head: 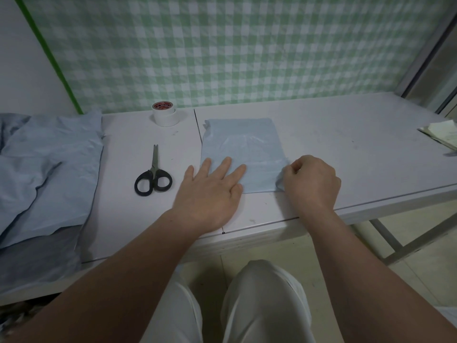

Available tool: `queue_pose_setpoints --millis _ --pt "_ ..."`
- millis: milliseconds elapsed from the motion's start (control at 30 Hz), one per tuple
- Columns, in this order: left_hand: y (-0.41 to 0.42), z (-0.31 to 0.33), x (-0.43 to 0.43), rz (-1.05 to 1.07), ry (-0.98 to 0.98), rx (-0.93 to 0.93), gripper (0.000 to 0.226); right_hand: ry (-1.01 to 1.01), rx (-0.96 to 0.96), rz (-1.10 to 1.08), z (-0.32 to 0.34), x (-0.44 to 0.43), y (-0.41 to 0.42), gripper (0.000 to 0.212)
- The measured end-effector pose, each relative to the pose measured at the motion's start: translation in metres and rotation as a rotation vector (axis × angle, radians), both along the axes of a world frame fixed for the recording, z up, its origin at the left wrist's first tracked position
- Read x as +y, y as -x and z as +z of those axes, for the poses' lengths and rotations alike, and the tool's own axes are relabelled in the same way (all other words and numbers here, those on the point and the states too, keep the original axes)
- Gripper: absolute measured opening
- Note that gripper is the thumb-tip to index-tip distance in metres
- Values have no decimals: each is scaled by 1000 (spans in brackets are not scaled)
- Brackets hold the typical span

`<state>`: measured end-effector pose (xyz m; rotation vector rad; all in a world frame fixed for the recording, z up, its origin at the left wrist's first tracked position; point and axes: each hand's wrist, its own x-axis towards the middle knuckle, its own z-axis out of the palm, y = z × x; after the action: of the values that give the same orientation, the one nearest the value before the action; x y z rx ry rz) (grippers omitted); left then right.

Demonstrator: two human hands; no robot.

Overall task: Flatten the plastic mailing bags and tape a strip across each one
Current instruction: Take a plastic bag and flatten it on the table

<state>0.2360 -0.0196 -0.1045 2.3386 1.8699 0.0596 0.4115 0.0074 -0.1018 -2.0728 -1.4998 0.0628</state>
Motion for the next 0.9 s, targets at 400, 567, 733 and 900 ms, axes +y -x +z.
queue_pose_setpoints --millis 400,567,733,900 --pt "-3 4 1 -10 18 25 55 -180 209 671 11 -6 58 33" --pt "-1 4 4 -4 56 20 59 80 32 743 1 -1 57 31" --pt "13 8 17 11 13 20 46 182 -294 710 -11 8 48 38" --pt "25 32 40 89 -2 27 20 277 -323 669 -18 9 52 52"
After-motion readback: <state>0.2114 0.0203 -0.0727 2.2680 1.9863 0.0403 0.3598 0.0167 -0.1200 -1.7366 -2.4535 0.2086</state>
